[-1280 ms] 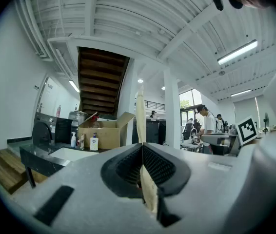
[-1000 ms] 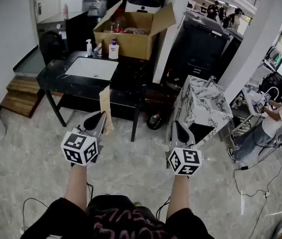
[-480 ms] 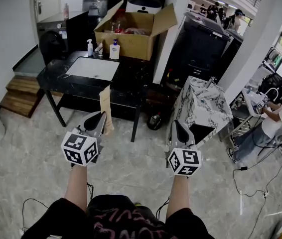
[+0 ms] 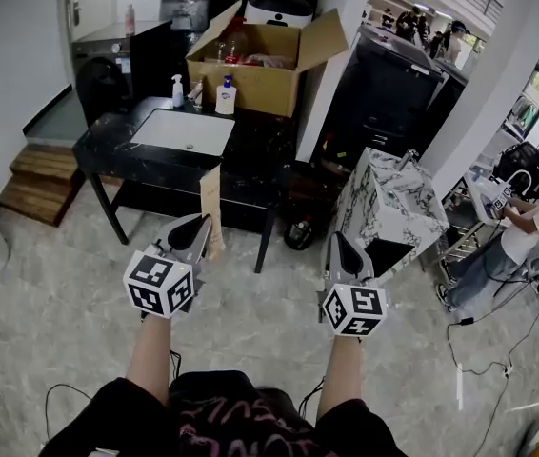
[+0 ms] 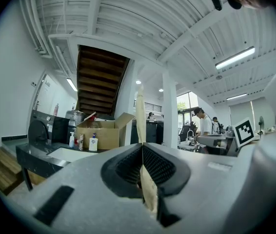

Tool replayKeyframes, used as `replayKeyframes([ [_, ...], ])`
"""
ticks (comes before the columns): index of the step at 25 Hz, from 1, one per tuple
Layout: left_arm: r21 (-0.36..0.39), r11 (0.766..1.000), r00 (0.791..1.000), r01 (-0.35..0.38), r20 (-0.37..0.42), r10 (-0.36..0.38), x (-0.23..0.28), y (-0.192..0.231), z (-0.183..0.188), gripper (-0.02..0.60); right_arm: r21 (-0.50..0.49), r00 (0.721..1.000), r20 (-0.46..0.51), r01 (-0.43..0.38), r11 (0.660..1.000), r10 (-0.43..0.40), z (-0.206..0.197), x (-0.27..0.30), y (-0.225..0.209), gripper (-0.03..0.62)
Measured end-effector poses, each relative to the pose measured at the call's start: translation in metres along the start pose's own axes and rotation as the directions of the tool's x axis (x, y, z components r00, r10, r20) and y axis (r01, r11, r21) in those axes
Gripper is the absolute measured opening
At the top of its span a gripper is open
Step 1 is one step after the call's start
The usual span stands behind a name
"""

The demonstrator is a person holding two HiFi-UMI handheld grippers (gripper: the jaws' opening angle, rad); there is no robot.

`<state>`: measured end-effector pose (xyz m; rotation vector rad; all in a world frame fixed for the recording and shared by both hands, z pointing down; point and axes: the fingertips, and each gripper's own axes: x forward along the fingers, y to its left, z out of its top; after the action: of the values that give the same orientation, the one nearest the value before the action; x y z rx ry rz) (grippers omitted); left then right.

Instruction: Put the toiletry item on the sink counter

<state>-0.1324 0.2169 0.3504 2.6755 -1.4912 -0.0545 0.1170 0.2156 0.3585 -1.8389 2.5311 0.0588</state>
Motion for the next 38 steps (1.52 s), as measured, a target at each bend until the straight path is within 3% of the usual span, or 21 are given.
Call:
replayKeyframes([
  [15, -0.03, 0.999, 0.999, 0.032, -0.003, -0.032, 0.009, 0.033, -0.011, 0.006, -0.027, 0.999, -0.011, 0.043, 0.999, -0.044, -0.007, 0.016, 0.015, 0.011],
  [38, -0.03, 0.999, 0.999, -0.022, -0.044, 0.021, 0.118, 0.098, -0.025, 0.006, 0.008, 0.999, -0.018, 0.035, 0.999, -0.035, -0.032, 0.144, -0.042, 0.011],
])
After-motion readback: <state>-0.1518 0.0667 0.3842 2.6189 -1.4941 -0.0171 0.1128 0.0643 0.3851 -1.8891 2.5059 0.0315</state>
